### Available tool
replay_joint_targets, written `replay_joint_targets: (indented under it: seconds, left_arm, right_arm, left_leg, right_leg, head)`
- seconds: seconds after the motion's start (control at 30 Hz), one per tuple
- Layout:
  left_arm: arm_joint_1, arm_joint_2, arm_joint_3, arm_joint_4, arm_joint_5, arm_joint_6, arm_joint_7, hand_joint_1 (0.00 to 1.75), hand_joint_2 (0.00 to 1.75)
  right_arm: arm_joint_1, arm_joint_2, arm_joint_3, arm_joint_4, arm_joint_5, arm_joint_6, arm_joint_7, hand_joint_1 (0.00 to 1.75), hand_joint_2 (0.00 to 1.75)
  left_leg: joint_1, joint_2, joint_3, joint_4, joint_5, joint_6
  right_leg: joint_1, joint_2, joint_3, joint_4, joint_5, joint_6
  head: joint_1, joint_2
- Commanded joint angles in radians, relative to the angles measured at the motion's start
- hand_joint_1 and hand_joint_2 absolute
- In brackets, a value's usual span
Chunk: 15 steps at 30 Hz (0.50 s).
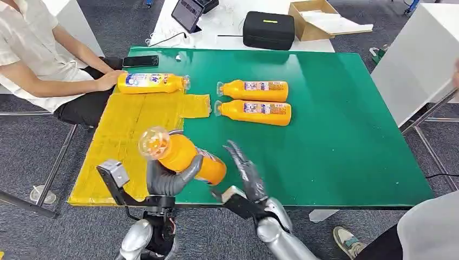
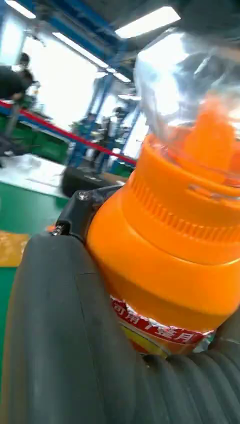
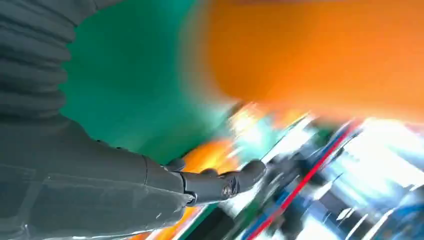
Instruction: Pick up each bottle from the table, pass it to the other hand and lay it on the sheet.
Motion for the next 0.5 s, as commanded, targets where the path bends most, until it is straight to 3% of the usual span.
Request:
replay_joint_targets:
  seconds: [0.03,0.17,0.3,0.33,0.37,0.43,0.47,0.5]
  left_arm:
    - [0.045,0.045,0.201,-0.084,-0.111,0.108,-0.034,1.75,1.75]
    - [0.012,0.04,0.262,-0.053,-0.391,0.315,-0.085,1.75,1.75]
    - [-0.03,0.046,0.275,0.035,-0.439,0.313,-0.065,1.75,1.75]
    - [-0.051,0.052,0.281,0.088,-0.497,0.331,-0.05,1.75,1.75]
    - [-0.107,0.087,0.277,0.24,-0.689,0.377,0.063,1.75,1.75]
    - [-0.121,0.092,0.282,0.282,-0.72,0.376,0.078,1.75,1.75]
    - [-0.168,0.096,0.319,0.43,-0.731,0.377,0.008,1.75,1.75]
    - [-0.209,0.109,0.309,0.549,-0.845,0.414,0.03,1.75,1.75]
  right_arm:
    - [0.199,-0.011,-0.35,0.004,-0.122,0.007,-0.145,0.0,0.0]
    - [0.266,0.04,-0.366,-0.191,-0.092,-0.007,-0.145,0.0,0.0]
    - [0.267,0.039,-0.315,-0.278,-0.071,-0.047,-0.145,0.0,0.0]
    - [0.259,0.025,-0.287,-0.274,-0.059,-0.065,-0.145,0.0,0.0]
    - [0.231,0.022,-0.271,-0.235,-0.06,-0.04,-0.145,0.0,0.0]
    - [0.222,0.022,-0.27,-0.224,-0.062,-0.037,-0.145,0.0,0.0]
    - [0.198,0.021,-0.257,-0.193,-0.07,-0.045,-0.145,0.0,0.0]
    - [0.187,0.017,-0.242,-0.174,-0.09,-0.043,-0.145,0.0,0.0]
  left_leg:
    - [-0.001,-0.001,0.005,-0.002,-0.001,0.001]
    - [-0.001,0.0,0.004,-0.001,-0.003,-0.001]
    - [-0.001,0.004,0.002,0.0,-0.003,-0.001]
    - [0.0,0.001,-0.001,0.0,-0.001,0.0]
    - [-0.001,0.001,0.001,0.0,-0.001,0.0]
    - [-0.001,0.001,0.001,-0.001,0.0,-0.001]
    - [-0.001,0.001,0.001,-0.003,0.002,-0.001]
    - [-0.001,0.001,0.004,-0.004,0.002,-0.001]
  right_leg:
    - [0.0,-0.003,0.006,-0.001,-0.002,-0.002]
    - [0.0,-0.002,0.003,0.002,-0.003,-0.004]
    - [0.001,0.001,0.0,0.003,-0.003,-0.004]
    - [0.001,-0.001,-0.003,0.003,-0.001,-0.002]
    - [0.001,-0.002,-0.001,0.004,-0.002,-0.003]
    - [0.001,-0.003,-0.001,0.002,-0.001,-0.003]
    - [0.0,-0.001,-0.002,0.0,0.0,-0.002]
    - [0.0,-0.002,0.001,0.0,0.001,-0.003]
  head:
    - [0.0,0.0]
    - [0.0,0.0]
    - [0.0,0.0]
    - [0.0,0.0]
    - [0.0,0.0]
    - [0.0,0.0]
    - [0.0,0.0]
    - [0.0,0.0]
